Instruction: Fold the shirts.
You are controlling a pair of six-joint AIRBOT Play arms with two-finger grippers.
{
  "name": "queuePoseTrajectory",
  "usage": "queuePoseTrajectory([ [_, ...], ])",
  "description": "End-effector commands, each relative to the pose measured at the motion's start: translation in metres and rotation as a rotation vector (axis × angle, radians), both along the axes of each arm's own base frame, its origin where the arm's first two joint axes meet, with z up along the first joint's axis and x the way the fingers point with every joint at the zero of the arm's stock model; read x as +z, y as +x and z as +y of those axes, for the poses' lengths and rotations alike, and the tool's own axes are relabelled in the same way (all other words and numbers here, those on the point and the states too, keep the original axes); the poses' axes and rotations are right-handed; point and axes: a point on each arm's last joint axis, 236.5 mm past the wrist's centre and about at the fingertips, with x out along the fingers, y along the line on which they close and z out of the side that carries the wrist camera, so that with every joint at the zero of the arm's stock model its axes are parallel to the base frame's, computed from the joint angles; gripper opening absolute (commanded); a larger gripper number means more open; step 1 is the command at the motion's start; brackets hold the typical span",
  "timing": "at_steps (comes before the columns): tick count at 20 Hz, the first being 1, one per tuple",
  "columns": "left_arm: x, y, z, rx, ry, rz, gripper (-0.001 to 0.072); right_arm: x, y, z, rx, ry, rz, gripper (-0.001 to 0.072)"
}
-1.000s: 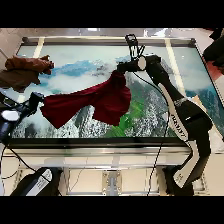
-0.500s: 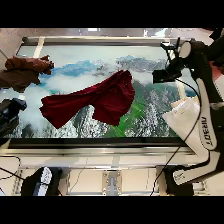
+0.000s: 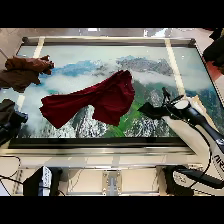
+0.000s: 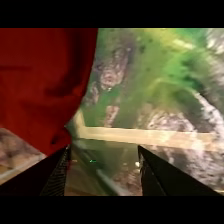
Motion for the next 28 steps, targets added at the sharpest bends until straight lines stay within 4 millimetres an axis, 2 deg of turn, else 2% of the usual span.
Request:
queuePoseTrajectory([
  [1, -0.014, 0.0, -0.01, 0.005, -0.078, 0.013, 0.061, -0.005, 0.012, 0.021, -0.119, 0.171, -0.041, 0.048],
  [4, -0.027, 0.0, -0.011, 0.005, -0.113, 0.051, 0.0611, -0.015, 0.022, 0.045, -0.067, 0.184, -0.023, 0.048],
  [9, -0.043, 0.004, -0.024, -0.002, -0.227, 0.086, 0.061, -0.021, 0.042, 0.082, 0.0, 0.193, -0.012, 0.0478],
  [11, -0.044, 0.004, -0.024, -0.002, -0.232, 0.088, 0.061, -0.027, 0.041, 0.083, 0.005, 0.184, 0.005, 0.0434],
  [13, -0.044, 0.004, -0.024, -0.003, -0.233, 0.089, 0.061, -0.03, 0.04, 0.076, 0.026, 0.165, 0.003, 0.0433],
  [17, -0.044, 0.004, -0.024, -0.003, -0.233, 0.089, 0.061, -0.02, 0.039, 0.054, 0.026, 0.231, 0.032, 0.0432],
  [19, -0.044, 0.004, -0.024, -0.003, -0.233, 0.089, 0.061, -0.024, 0.036, 0.046, 0.036, 0.216, 0.048, 0.0432],
  [23, -0.044, 0.004, -0.024, -0.003, -0.233, 0.089, 0.061, -0.04, 0.029, 0.065, 0.032, 0.161, 0.08, 0.0431],
  [27, -0.044, 0.004, -0.024, -0.003, -0.232, 0.089, 0.061, -0.052, 0.033, 0.085, 0.003, 0.072, 0.034, 0.0419],
  [28, -0.045, 0.004, -0.024, -0.003, -0.232, 0.089, 0.061, -0.053, 0.036, 0.085, -0.019, 0.062, 0.033, 0.0322],
])
